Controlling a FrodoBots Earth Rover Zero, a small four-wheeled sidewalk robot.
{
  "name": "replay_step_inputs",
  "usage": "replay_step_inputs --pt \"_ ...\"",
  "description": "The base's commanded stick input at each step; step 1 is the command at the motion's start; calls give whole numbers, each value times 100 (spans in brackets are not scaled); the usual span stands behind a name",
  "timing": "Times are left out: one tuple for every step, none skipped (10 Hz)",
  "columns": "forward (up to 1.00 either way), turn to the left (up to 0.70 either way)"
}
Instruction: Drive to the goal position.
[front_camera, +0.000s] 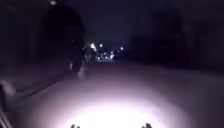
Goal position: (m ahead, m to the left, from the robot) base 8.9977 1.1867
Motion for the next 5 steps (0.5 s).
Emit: replay_step_inputs --pt "100 0" --pt "100 0" --pt "100 0" --pt "100 0" --pt "100 -5"
